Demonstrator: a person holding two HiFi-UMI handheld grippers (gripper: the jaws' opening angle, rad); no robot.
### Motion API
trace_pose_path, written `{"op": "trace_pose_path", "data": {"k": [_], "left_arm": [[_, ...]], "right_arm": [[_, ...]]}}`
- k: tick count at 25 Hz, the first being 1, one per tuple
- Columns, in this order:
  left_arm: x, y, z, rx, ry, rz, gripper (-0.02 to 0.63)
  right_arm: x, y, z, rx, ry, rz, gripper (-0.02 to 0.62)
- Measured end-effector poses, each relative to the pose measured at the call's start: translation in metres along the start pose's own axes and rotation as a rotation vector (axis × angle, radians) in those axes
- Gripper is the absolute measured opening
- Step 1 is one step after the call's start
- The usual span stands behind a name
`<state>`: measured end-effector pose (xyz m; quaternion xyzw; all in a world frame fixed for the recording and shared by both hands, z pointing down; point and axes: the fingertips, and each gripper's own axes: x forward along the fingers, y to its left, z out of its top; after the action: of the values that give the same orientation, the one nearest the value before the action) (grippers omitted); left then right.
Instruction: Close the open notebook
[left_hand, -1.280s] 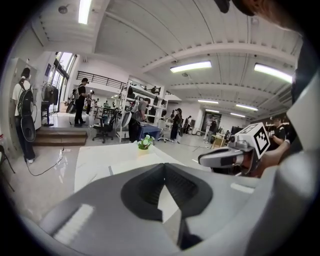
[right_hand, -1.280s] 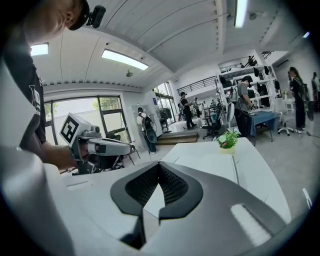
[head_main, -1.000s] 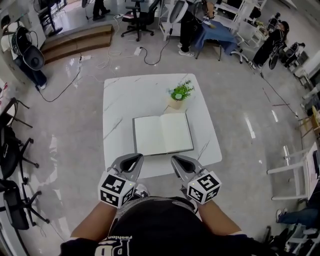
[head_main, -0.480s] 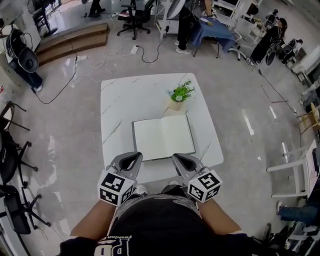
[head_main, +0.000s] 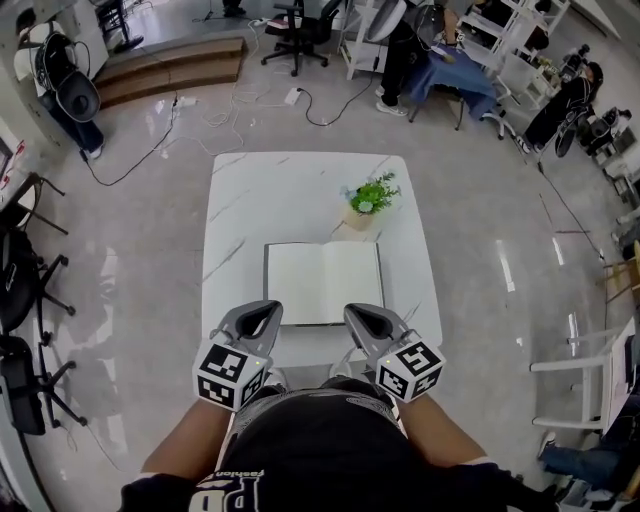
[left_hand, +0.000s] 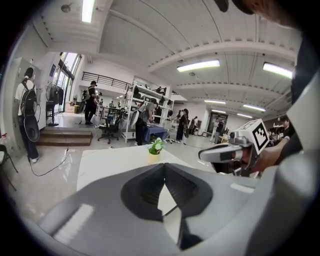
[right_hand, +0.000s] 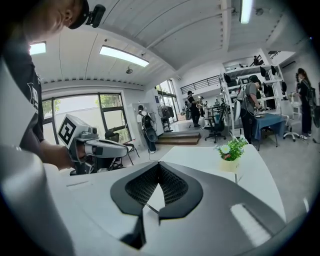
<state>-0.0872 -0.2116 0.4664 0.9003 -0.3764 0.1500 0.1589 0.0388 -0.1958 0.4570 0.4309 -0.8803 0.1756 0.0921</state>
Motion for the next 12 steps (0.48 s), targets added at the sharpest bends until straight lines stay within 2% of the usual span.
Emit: {"op": "trace_pose_path", "data": {"k": [12], "left_arm": [[0.015, -0.005, -0.009, -0.016, 0.024, 0.078, 0.057]], "right_arm": [[-0.003, -0.022, -0.008, 0.007, 0.022, 0.058, 0.0]]}}
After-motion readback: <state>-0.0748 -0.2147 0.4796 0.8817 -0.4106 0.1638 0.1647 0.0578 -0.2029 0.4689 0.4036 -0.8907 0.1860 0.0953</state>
